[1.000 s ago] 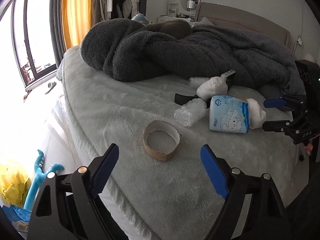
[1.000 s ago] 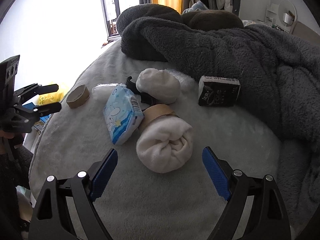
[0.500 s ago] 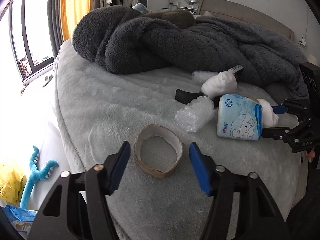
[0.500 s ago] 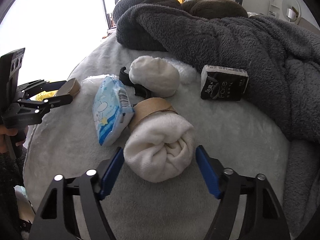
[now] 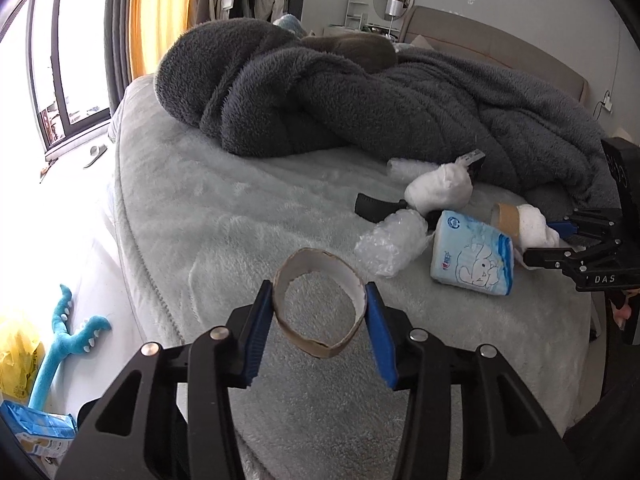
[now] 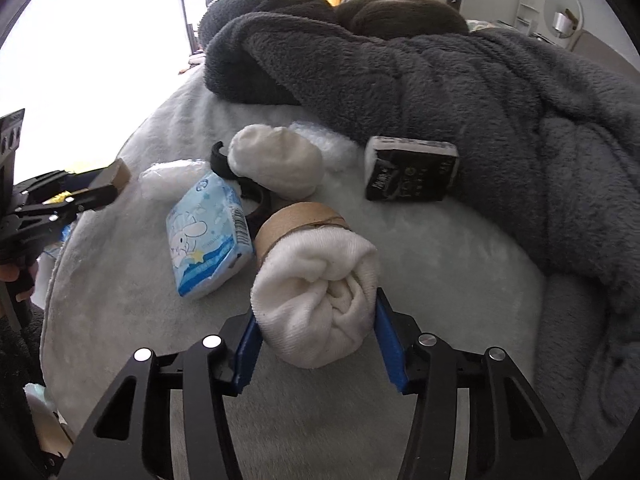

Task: Collect trash
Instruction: 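Lift the white sock with the right tool while the left tool grips the tape core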

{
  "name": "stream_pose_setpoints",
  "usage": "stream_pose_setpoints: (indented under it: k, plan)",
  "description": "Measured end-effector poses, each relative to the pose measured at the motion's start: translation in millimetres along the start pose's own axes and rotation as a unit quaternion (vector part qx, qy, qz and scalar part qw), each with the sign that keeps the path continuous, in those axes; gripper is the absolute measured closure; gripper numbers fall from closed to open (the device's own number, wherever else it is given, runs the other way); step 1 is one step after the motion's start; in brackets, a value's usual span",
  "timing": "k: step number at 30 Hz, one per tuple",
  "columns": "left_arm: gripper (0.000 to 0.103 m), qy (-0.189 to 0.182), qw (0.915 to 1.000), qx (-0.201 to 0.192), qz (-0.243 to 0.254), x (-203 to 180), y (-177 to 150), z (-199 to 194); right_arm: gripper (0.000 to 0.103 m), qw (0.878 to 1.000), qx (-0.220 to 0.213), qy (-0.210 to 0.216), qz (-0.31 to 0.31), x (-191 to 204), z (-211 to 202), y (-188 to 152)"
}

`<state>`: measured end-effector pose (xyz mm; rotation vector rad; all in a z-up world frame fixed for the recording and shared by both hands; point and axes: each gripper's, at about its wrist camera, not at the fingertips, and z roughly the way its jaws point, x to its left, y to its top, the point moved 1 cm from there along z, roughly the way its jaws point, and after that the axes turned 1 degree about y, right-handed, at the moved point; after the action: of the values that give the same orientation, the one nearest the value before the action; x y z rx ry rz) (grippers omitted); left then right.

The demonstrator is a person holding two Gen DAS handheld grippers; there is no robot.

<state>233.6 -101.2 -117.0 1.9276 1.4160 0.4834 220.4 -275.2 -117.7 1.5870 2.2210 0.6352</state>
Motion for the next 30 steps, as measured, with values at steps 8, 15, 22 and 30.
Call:
stream_pose_setpoints:
  k: [8, 15, 22, 30]
  plan:
    - [0.055, -0.002, 0.9998, -0.016, -0.012, 4, -2, -16, 0.051, 0.998, 0.038, -0.034, -0.021, 19, -15, -14]
    - [0.055, 0.001, 0.9992, -0.030, -0.025, 12, -6, -38, 0.051, 0.995, 0.072, -0.059, -0.032, 33, -10, -24]
    - [0.055, 0.013, 0.9990, -0.031, -0.031, 25, -12, -48, 0.051, 0.994, 0.077, -0.060, -0.037, 46, -19, -25]
    - [0.055, 0.032, 0.9982, -0.026, -0.044, 50, -25, -61, 0.051, 0.996, 0.067, -0.025, -0.049, 79, -29, -18]
